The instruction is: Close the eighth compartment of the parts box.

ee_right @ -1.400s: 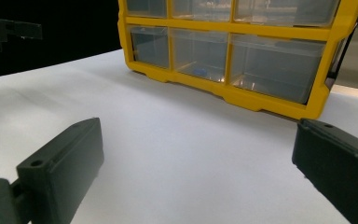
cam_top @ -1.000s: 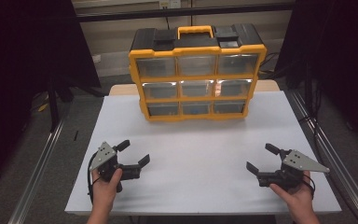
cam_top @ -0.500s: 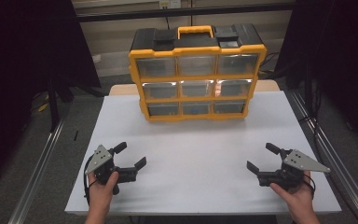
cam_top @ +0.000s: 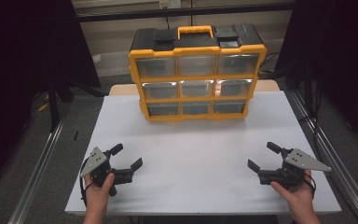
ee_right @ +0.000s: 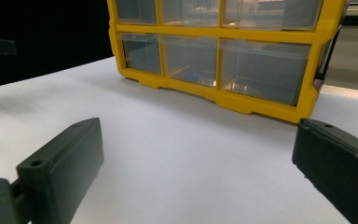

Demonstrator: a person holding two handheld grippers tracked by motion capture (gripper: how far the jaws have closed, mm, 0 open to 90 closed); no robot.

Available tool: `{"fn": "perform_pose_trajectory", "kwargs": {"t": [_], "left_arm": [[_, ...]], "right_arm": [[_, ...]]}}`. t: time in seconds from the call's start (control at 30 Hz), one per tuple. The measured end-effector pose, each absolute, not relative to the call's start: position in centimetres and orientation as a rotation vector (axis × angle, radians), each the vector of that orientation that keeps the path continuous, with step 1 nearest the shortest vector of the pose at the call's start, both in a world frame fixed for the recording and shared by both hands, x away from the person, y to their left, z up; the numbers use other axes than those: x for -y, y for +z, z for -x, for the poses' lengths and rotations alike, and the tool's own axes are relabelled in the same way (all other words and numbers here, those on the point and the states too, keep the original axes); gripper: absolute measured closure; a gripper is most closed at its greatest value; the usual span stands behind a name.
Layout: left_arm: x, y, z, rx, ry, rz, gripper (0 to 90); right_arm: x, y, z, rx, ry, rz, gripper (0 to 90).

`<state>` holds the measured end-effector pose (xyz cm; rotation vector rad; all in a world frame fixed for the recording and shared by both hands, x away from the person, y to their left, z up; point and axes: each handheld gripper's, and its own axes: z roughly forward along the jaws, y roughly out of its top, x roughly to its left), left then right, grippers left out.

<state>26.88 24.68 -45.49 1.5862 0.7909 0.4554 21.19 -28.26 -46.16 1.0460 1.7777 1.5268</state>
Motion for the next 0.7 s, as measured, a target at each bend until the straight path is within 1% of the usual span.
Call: {"fn": "perform_pose_trajectory", "kwargs": {"t": [0.03,0.07,0.2,0.23,0.27,0.33,0.4,0.7], "left_arm": [[-24.94,-45.49,-26.85,-0.779,0.469,-1.611,1.5],[-24.73,-45.54,-26.81,-0.794,0.448,-1.571,1.5],[-24.72,-45.72,-26.89,-0.787,0.448,-1.593,1.5],[-24.93,-45.75,-26.92,-0.776,0.473,-1.639,1.5],[-24.71,-45.86,-26.90,-0.791,0.453,-1.611,1.5],[-24.94,-45.90,-26.92,-0.777,0.456,-1.630,1.5],[-24.79,-45.87,-26.88,-0.794,0.453,-1.598,1.5],[-24.85,-45.84,-26.90,-0.793,0.460,-1.593,1.5]], "right_arm": [[28.34,-46.16,-21.19,-1.777,1.526,-1.050,1.6],[28.37,-46.20,-21.21,-1.773,1.527,-1.055,1.6],[28.51,-46.24,-21.19,-1.770,1.528,-1.066,1.6],[28.54,-46.26,-21.22,-1.772,1.529,-1.067,1.6],[28.58,-46.27,-21.25,-1.774,1.527,-1.065,1.6],[28.61,-46.33,-21.32,-1.770,1.525,-1.072,1.6],[28.64,-46.34,-21.34,-1.773,1.523,-1.079,1.6],[28.60,-46.38,-21.33,-1.781,1.512,-1.075,1.6]]}}
